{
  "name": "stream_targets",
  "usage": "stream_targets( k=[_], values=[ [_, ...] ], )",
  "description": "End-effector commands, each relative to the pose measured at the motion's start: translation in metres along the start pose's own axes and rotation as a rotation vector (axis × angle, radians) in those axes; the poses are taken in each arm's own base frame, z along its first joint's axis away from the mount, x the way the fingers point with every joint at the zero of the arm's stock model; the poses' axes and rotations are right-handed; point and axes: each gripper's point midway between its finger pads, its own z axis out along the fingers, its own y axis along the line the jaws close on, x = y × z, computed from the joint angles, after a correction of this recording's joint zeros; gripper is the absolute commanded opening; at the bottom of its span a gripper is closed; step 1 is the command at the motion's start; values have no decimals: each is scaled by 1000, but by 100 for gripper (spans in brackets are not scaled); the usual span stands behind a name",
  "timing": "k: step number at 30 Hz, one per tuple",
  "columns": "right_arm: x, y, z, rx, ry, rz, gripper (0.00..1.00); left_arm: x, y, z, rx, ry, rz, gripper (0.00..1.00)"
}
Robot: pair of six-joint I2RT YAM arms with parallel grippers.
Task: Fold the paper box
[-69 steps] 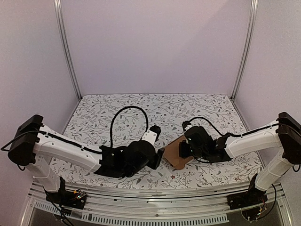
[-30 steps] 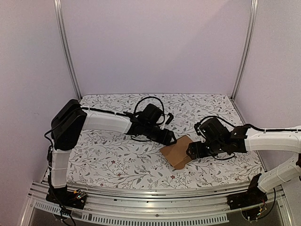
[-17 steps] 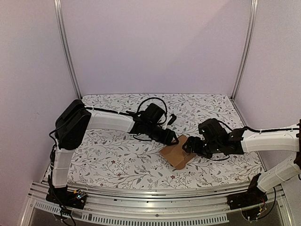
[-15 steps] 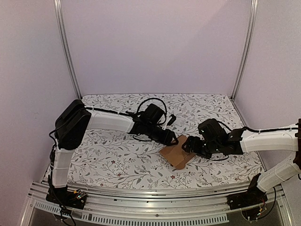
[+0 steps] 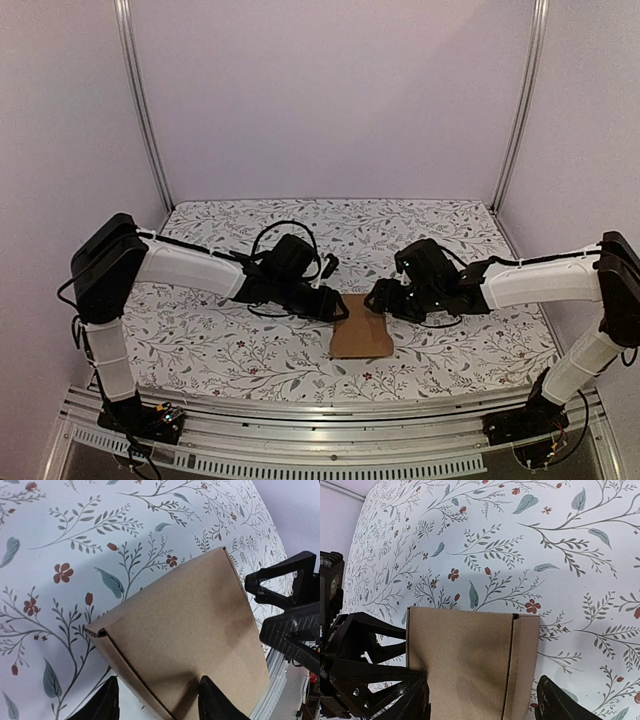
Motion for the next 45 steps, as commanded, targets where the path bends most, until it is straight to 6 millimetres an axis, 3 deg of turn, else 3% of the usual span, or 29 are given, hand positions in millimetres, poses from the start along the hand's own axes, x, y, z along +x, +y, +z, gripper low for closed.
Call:
stream_targets(
  k=[1, 11, 15, 24, 31, 39, 45],
  values=[
    [1, 14, 11, -62, 58, -99, 70, 9, 23, -14, -85, -44, -99, 52],
    [17, -2, 25, -71, 150, -138, 61, 10, 27, -36, -119, -83, -174, 57],
    [22, -1, 27, -96, 162, -138, 55, 12, 13, -37, -31, -84, -192, 63],
    [25, -9, 27, -101, 165, -102, 28, 13, -1, -38, 80, -103, -212, 69],
    [28, -19, 22, -89, 165, -87, 15, 15, -15, -36, 191, -103, -283, 73],
    [37, -28, 21, -80, 176, -75, 1, 24, -16, -26, 243, -78, -351, 77],
    [37, -31, 19, -85, 161, -75, 0, 25, -6, -28, 186, -91, -363, 80]
  ],
)
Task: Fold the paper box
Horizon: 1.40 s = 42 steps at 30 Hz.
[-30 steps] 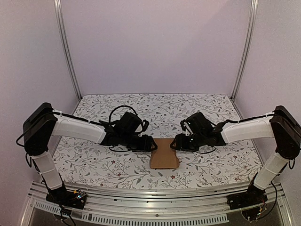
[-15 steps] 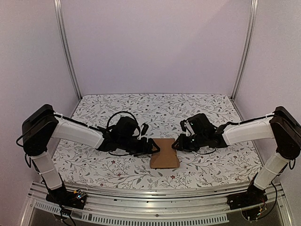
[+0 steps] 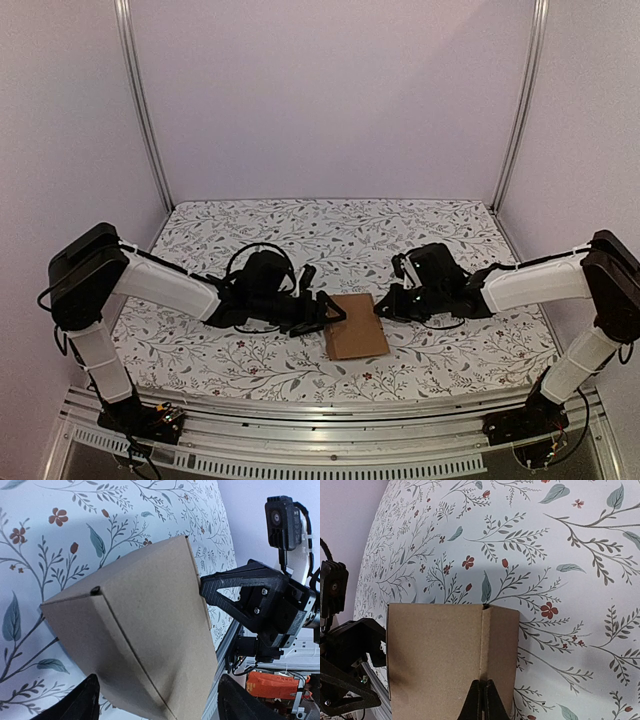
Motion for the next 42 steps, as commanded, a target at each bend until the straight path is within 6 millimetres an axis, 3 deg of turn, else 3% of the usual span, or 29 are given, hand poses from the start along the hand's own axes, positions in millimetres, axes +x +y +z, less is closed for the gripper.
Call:
stream_targets(
  k=[1, 6, 14, 19, 21, 23, 30, 42],
  values=[
    [28, -29, 2, 81, 75, 15, 0, -3, 10, 0, -28, -17, -21, 80],
    [29, -32, 1, 85, 69, 17, 0, -3, 12, 1, -36, -18, -54, 80],
    [33, -37, 0, 93, 66, 20, 0, 1, 31, 5, -104, -19, -117, 82],
    [33, -37, -1, 91, 61, 18, 0, -1, 27, 10, -71, -21, -136, 88],
    [33, -38, -1, 90, 62, 19, 0, -2, 23, 15, -28, -18, -160, 98],
    [34, -38, -1, 87, 62, 20, 0, -2, 19, 20, 10, -11, -175, 100],
    [36, -38, -2, 81, 60, 26, 0, -3, 12, 26, 91, -10, -211, 98],
    [34, -36, -2, 71, 57, 30, 0, -5, 1, 22, 156, -25, -220, 84]
  ],
)
